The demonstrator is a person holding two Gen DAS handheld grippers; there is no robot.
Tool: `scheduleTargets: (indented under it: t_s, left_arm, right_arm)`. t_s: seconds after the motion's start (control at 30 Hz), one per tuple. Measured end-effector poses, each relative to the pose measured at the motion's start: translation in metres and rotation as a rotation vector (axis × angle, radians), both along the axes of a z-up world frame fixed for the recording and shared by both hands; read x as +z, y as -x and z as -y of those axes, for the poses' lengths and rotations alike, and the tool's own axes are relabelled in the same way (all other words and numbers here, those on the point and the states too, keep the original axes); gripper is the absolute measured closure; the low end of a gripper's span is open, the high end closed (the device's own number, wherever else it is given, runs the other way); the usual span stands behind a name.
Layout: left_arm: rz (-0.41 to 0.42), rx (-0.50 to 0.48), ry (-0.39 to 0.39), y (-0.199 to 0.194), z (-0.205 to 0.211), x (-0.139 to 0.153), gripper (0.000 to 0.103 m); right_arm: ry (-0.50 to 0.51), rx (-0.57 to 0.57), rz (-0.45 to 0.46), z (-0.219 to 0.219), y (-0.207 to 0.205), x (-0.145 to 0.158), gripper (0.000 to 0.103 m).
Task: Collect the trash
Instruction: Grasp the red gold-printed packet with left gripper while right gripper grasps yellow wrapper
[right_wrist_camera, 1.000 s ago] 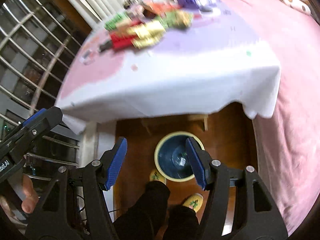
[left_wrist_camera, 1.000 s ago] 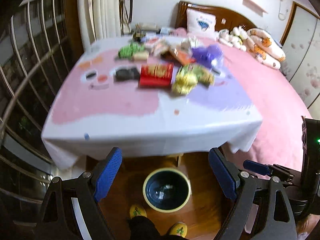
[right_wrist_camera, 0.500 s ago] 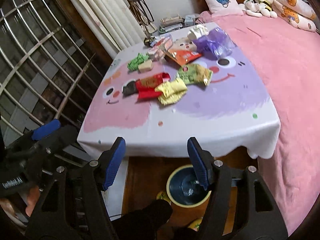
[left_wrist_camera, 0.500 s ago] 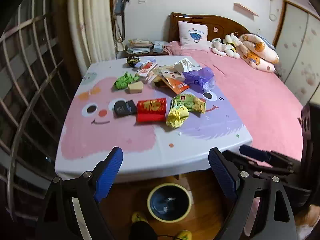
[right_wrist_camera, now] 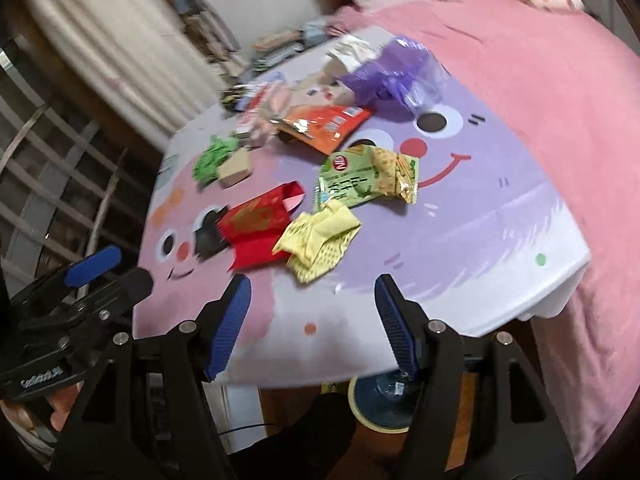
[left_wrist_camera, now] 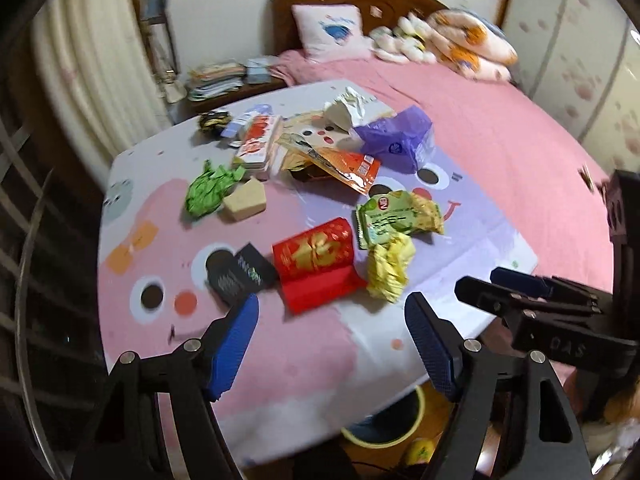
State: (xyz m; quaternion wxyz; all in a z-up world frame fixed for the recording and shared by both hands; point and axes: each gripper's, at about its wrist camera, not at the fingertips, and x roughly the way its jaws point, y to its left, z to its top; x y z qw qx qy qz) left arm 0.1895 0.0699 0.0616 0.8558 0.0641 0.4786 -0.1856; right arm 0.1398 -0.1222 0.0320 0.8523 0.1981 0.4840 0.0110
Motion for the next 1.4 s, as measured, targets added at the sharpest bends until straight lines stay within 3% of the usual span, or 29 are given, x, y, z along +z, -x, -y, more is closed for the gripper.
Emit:
scheduleTargets:
  t_s: [0.23,0.5,0.77,0.93,1.03,1.13,1.2,1.3,1.4]
  left_arm:
    - [-0.104,-0.18,-0.042,-0.082,-0.003,-0.047,0.026]
    - [-0.181,-0.283,-0.064,-0.126,0.007,-0.09,0.026]
    - [-0.214,-0.379,-0.093,-0.14,0.027,-0.115,0.026]
    - [-0.232,-0.412,-0.12,-0.146,0.037,-0.13,0.03]
    - [-0.246,-0.423,-0.132,-0.149,0.04,-0.136,0.036]
    - [-0.273,-0.433,-0.13,-0.151,0.042,-0.141,0.052]
    - [-0.297,-0.43,-0.122,-0.151,0.042,-0.144,0.073]
    - [-0.314,-0.41,-0.088,-0.15,0.038,-0.141,0.086]
    - [-0.319,-0.394,-0.062,-0.146,0.033,-0.135,0.089]
  right_arm:
    - [-0.016,-0.178,-0.074,-0.003,-0.052,-0.046,0.041]
    - [0.02,-0.244,-0.135,-0.014,-0.088,-0.089,0.051]
    - [0.072,-0.221,-0.118,-0.039,-0.092,-0.096,0.071]
    - [0.071,-0.248,-0.12,-0.039,-0.086,-0.092,0.073]
    - [0.062,-0.262,-0.123,-0.037,-0.079,-0.089,0.074]
    - [0.057,-0.273,-0.124,-0.036,-0.073,-0.087,0.074]
    - [0.056,-0.278,-0.123,-0.037,-0.068,-0.085,0.074]
    - [0.053,-0.281,-0.116,-0.037,-0.063,-0.081,0.075]
    - [0.051,-0.283,-0.103,-0.036,-0.057,-0.074,0.075]
